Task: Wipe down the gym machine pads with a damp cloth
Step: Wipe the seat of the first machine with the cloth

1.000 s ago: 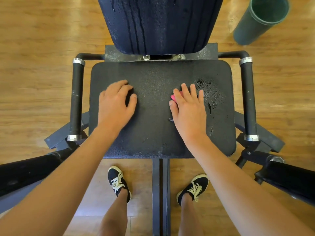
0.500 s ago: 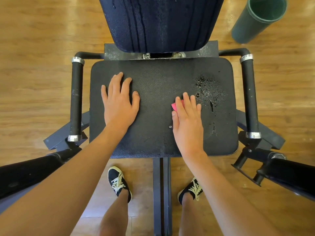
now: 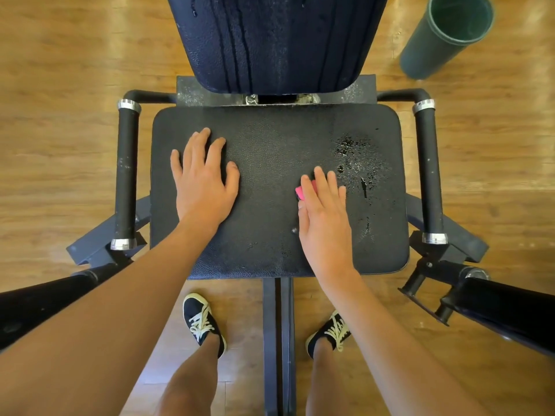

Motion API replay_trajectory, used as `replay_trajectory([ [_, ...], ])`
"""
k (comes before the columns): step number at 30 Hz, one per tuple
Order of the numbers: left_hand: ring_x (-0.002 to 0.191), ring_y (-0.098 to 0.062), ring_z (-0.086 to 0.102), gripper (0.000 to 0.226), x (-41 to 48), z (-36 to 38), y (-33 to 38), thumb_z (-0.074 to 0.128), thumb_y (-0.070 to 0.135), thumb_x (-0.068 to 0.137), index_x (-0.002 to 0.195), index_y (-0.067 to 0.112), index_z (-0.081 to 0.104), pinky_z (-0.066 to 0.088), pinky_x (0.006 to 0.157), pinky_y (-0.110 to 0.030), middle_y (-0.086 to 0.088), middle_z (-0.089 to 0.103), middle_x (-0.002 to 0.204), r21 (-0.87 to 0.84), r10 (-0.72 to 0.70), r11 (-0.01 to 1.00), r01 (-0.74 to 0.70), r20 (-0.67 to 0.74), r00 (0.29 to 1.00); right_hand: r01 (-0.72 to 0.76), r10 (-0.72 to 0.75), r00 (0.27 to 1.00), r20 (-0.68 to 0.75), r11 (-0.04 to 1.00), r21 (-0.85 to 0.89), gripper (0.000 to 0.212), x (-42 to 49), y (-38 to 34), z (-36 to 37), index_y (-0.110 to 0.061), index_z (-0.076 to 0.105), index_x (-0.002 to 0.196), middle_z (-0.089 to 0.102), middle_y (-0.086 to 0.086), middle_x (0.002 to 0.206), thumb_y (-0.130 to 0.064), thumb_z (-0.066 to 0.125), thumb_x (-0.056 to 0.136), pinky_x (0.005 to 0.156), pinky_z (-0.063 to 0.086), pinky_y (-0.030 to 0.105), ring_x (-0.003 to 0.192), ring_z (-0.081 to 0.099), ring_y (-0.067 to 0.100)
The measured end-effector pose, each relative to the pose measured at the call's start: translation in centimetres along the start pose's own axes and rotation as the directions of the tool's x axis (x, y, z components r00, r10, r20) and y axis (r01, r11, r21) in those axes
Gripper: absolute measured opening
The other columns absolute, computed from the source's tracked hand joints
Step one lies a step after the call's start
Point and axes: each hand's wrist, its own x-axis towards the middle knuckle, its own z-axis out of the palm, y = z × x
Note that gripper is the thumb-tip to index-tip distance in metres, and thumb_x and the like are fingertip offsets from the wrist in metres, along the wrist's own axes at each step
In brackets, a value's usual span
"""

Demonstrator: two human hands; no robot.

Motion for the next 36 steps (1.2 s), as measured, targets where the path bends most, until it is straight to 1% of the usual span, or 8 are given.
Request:
replay_trajectory([
  [3,0.151,-0.025,0.027,0.045,0.1,0.0,0.2,0.044,0.034,0.102,0.141,0.014,0.052,0.013,0.124,-0.056,-0.009,0.039,0.157,-0.001,-0.002,1.0,0.002,0.008,1.0,0.004,-0.004,1.0,-0.027,1.0,-0.008,0.046,-1.7,0.0,0.3,-0.005,0.051,0.147,0.038,0.018,0.16,-0.008,0.057,0.101,0.124,0.016,0.052,0.152,0.027,0.04],
  [5,0.151,-0.025,0.027,0.045,0.1,-0.1,0.1,0.044,0.035,0.102,0.141,0.014,0.052,0.013,0.124,-0.056,-0.008,0.039,0.157,0.002,-0.003,1.0,0.003,0.013,1.0,0.004,-0.004,1.0,-0.026,1.0,0.002,0.046,-1.7,-0.1,0.4,-0.004,0.052,0.146,0.039,0.018,0.16,-0.008,0.059,0.1,0.124,0.017,0.054,0.152,0.027,0.041],
  [7,0.151,-0.024,0.027,0.045,0.1,-0.1,0.0,0.044,0.035,0.102,0.141,0.014,0.052,0.013,0.124,-0.057,-0.008,0.039,0.157,-0.003,-0.003,1.0,0.003,0.009,1.0,0.003,-0.002,1.0,-0.023,1.0,0.029,0.046,-0.8,-0.3,0.3,-0.004,0.051,0.146,0.036,0.019,0.161,-0.009,0.057,0.101,0.126,0.014,0.054,0.153,0.023,0.04],
  [11,0.152,-0.023,0.025,0.046,0.2,-0.2,0.0,0.045,0.038,0.103,0.141,0.015,0.051,0.012,0.124,-0.057,-0.007,0.037,0.158,-0.012,-0.005,1.0,0.005,0.016,1.0,-0.007,0.008,1.0,-0.024,0.999,0.045,0.045,1.7,-0.4,0.1,-0.006,0.047,0.151,0.032,0.017,0.164,-0.018,0.048,0.107,0.127,0.005,0.046,0.156,0.017,0.038],
  [15,0.152,-0.024,0.025,0.045,0.0,-0.2,0.3,0.047,0.037,0.103,0.141,0.014,0.052,0.011,0.124,-0.056,-0.008,0.037,0.158,-0.012,-0.009,1.0,0.009,0.025,1.0,0.001,0.001,1.0,-0.027,0.998,0.055,0.044,0.8,0.1,0.3,-0.007,0.048,0.15,0.035,0.014,0.163,-0.022,0.046,0.109,0.127,0.006,0.046,0.155,0.02,0.036],
  [22,0.152,-0.025,0.026,0.044,0.2,-0.6,0.5,0.048,0.034,0.103,0.141,0.013,0.052,0.012,0.124,-0.057,-0.009,0.038,0.158,-0.012,-0.006,1.0,0.006,0.025,1.0,-0.025,0.026,0.998,-0.049,0.999,0.03,0.042,-2.9,0.1,0.6,-0.004,0.055,0.144,0.043,0.016,0.158,-0.014,0.056,0.104,0.123,0.015,0.051,0.151,0.031,0.039],
  [28,0.152,-0.025,0.025,0.045,0.1,-0.6,0.5,0.047,0.035,0.103,0.142,0.013,0.052,0.011,0.125,-0.056,-0.009,0.038,0.158,-0.014,-0.008,1.0,0.008,0.034,0.999,-0.05,0.051,0.997,-0.055,0.998,0.024,0.042,-0.7,-0.6,0.6,-0.003,0.051,0.146,0.038,0.017,0.161,-0.015,0.049,0.106,0.125,0.006,0.046,0.154,0.024,0.038],
  [36,0.152,-0.021,0.027,0.047,0.2,-0.5,0.4,0.045,0.038,0.104,0.144,0.015,0.049,0.012,0.124,-0.057,-0.005,0.035,0.159,-0.002,-0.014,1.0,0.014,0.048,0.999,-0.035,0.036,0.998,-0.045,0.999,0.019,0.044,-4.9,-0.5,1.2,-0.003,0.053,0.145,0.043,0.017,0.158,-0.007,0.056,0.101,0.123,0.02,0.053,0.15,0.032,0.04],
])
